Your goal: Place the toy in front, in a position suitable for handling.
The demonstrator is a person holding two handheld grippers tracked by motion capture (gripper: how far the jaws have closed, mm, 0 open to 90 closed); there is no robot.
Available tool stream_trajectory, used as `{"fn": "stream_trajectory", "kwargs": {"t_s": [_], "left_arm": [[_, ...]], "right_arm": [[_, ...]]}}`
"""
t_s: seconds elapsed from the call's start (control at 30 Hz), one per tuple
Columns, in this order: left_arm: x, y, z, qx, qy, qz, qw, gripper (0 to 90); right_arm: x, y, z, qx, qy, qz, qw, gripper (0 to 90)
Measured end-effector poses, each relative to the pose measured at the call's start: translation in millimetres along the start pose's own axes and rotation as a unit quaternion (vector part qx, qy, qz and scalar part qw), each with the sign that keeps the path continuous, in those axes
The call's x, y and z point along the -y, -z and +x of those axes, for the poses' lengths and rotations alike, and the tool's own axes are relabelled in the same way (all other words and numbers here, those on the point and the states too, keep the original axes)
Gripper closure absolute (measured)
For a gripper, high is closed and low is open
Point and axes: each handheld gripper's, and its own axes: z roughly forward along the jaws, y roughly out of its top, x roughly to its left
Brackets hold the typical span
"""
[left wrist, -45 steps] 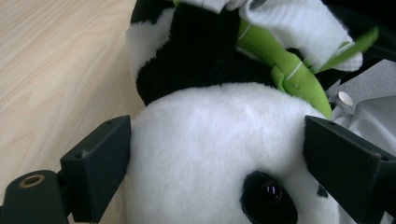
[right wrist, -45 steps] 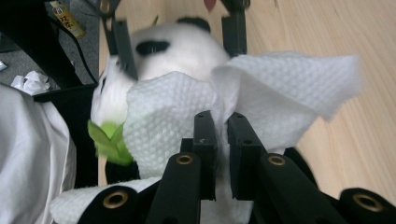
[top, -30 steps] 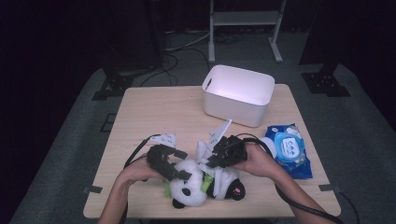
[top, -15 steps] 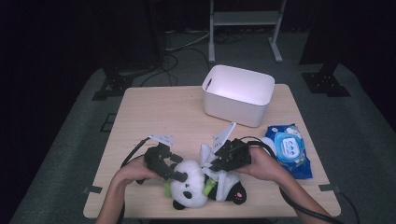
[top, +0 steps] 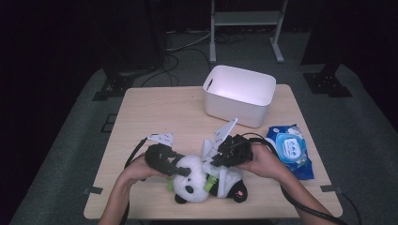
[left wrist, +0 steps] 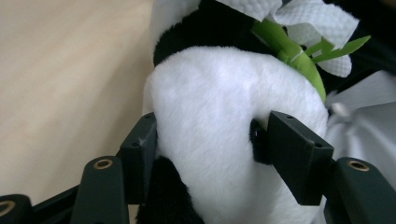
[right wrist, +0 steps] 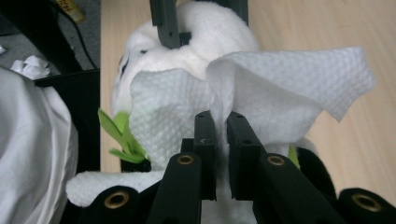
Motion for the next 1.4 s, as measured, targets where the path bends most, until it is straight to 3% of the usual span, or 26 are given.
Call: {"fn": "stream_trajectory", "kwargs": {"t_s": [0.07, 0.17, 0.27, 0.37, 0.5, 0.57, 0.67, 0.73, 0.8, 0.9, 1.0, 1.23, 1.4], "left_arm": [[-5.2, -0.4, -6.3, -0.031, -0.031, -0.008, 0.999, 37.6], [-11.8, -1.3, -14.7, -0.07, -0.08, -0.004, 0.9944, 37.6], [-14.4, -2.5, -20.9, -0.08, -0.13, 0.0, 0.9882, 37.5], [-15.6, -3.2, -23.7, -0.082, -0.137, 0.001, 0.9871, 37.2], [-14.1, -3.3, -23.5, -0.076, -0.134, 0.001, 0.9881, 36.1], [-13.9, -2.8, -23.0, -0.067, -0.124, -0.003, 0.9901, 33.9], [-15.2, -0.5, -21.6, -0.052, -0.093, -0.014, 0.9942, 28.2], [-14.9, 5.0, -19.4, -0.049, -0.076, -0.025, 0.9956, 30.6], [-13.4, 8.0, -17.6, -0.049, -0.06, -0.024, 0.9967, 27.8], [-10.1, 4.0, -14.6, -0.033, -0.034, -0.008, 0.9988, 19.6], [-7.8, -0.9, -12.2, -0.021, -0.024, 0.001, 0.9995, 13.0], [-0.9, -8.8, -4.4, -0.003, 0.001, 0.01, 1.0, 9.1], [3.0, -11.8, -3.7, 0.007, -0.003, 0.015, 0.9999, 6.3]], "right_arm": [[0.0, 5.1, -2.0, 0.007, -0.004, -0.01, 0.9999, 82.9], [-0.6, 13.3, -6.5, 0.017, -0.011, -0.025, 0.9995, 82.9], [-1.8, 21.9, -11.4, 0.031, -0.022, -0.043, 0.9983, 82.9], [-2.2, 27.5, -17.8, 0.043, -0.027, -0.046, 0.9976, 82.9], [2.3, 18.2, -22.1, 0.036, -0.035, -0.019, 0.9986, 82.9], [5.3, 15.8, -22.3, 0.021, -0.042, -0.019, 0.9987, 83.0], [7.2, 16.1, -21.5, 0.012, -0.042, -0.016, 0.9989, 82.9], [7.3, 16.3, -19.5, 0.008, -0.037, -0.006, 0.9993, 82.9], [7.7, 16.7, -17.7, 0.006, -0.032, -0.003, 0.9995, 82.9], [8.1, 16.3, -16.9, 0.008, -0.033, -0.005, 0.9994, 82.9], [8.5, 15.5, -17.5, 0.005, -0.033, -0.007, 0.9994, 82.9], [7.5, 14.2, -14.9, -0.002, -0.027, -0.007, 0.9996, 82.9], [8.0, 14.7, -11.9, -0.007, -0.025, -0.004, 0.9997, 83.0]]}}
